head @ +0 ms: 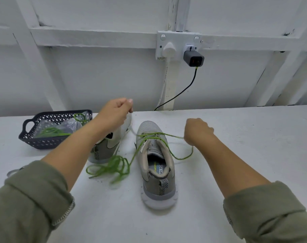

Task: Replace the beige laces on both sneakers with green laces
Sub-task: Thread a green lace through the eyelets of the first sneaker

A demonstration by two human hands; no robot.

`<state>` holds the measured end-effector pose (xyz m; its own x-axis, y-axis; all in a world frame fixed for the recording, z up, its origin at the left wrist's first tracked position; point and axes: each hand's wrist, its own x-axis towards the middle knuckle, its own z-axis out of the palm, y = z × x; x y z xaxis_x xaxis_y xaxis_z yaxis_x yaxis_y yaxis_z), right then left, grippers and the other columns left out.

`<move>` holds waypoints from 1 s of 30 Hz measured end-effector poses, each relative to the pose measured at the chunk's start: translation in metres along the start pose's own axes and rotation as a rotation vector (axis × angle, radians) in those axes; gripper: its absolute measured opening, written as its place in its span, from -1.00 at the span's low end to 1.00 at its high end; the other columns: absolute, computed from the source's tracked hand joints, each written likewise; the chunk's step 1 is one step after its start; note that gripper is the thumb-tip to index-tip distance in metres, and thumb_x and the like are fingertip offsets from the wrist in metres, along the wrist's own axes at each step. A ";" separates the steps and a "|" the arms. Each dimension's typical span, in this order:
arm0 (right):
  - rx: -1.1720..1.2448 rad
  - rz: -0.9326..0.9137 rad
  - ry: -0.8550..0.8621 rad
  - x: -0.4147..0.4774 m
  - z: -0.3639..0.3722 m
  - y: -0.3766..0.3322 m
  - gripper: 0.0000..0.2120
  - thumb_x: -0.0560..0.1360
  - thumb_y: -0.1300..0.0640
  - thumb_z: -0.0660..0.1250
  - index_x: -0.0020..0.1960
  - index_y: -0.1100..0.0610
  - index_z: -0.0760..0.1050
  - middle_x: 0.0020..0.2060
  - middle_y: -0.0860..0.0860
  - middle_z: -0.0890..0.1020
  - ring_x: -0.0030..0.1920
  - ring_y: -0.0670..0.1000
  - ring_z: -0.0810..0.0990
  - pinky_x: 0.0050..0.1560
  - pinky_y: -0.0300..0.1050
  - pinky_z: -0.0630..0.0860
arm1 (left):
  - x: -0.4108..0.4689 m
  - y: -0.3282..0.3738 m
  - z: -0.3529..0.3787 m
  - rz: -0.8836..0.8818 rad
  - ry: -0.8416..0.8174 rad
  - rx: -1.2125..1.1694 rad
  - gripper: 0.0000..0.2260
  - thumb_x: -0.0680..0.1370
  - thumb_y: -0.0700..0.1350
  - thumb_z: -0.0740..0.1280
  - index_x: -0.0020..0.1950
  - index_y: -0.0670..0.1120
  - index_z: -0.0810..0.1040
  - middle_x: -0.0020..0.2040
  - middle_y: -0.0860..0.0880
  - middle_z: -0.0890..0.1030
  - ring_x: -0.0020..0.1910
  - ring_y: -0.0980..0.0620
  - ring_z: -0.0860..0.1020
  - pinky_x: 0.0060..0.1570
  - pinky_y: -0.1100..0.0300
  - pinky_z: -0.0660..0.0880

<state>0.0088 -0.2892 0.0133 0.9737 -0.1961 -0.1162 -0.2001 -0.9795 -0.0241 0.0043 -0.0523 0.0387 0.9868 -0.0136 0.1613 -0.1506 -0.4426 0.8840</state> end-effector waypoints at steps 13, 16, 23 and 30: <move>0.402 -0.509 -0.181 -0.013 -0.003 -0.039 -0.70 0.50 -0.08 0.37 0.16 0.04 0.56 -0.03 -0.05 0.58 0.01 -0.02 0.54 -0.01 -0.15 0.46 | -0.035 -0.017 0.013 0.148 -0.338 1.033 -0.77 0.48 0.20 0.29 0.10 0.23 0.55 -0.04 0.20 0.49 0.18 0.05 0.31 0.25 -0.10 0.13; 0.361 -0.516 -0.179 -0.010 -0.001 -0.043 -0.85 0.54 0.00 0.30 -0.05 0.08 0.54 -0.14 0.00 0.58 -0.10 0.03 0.52 -0.14 -0.14 0.43 | -0.036 -0.018 0.022 0.160 -0.305 1.026 -0.79 0.56 0.18 0.23 0.12 0.20 0.55 0.02 0.15 0.51 0.20 0.01 0.32 0.17 -0.05 0.16; 0.717 -0.612 -0.116 -0.017 -0.017 -0.045 -0.81 0.60 0.01 0.23 -0.16 0.03 0.47 -0.33 -0.04 0.53 -0.30 -0.04 0.46 -0.19 -0.12 0.40 | -0.035 -0.025 0.031 0.149 -0.066 0.798 -0.81 0.57 0.21 0.22 0.05 0.17 0.53 -0.04 0.17 0.53 0.15 0.03 0.34 0.02 0.02 0.14; 0.900 -0.560 -0.067 -0.012 -0.036 -0.024 -0.88 0.62 0.05 0.21 0.01 0.02 0.50 -0.25 -0.06 0.50 -0.27 -0.09 0.43 -0.21 -0.16 0.47 | -0.048 -0.013 0.008 -0.161 0.196 1.435 -0.77 0.46 -0.04 0.28 0.11 0.04 0.55 0.14 -0.04 0.47 0.19 -0.13 0.29 0.18 -0.10 0.22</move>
<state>0.0058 -0.2645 0.0509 0.9496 0.3015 0.0852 0.2408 -0.5284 -0.8141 -0.0403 -0.0529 0.0159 0.9454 0.1895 0.2652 0.2620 -0.9258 -0.2726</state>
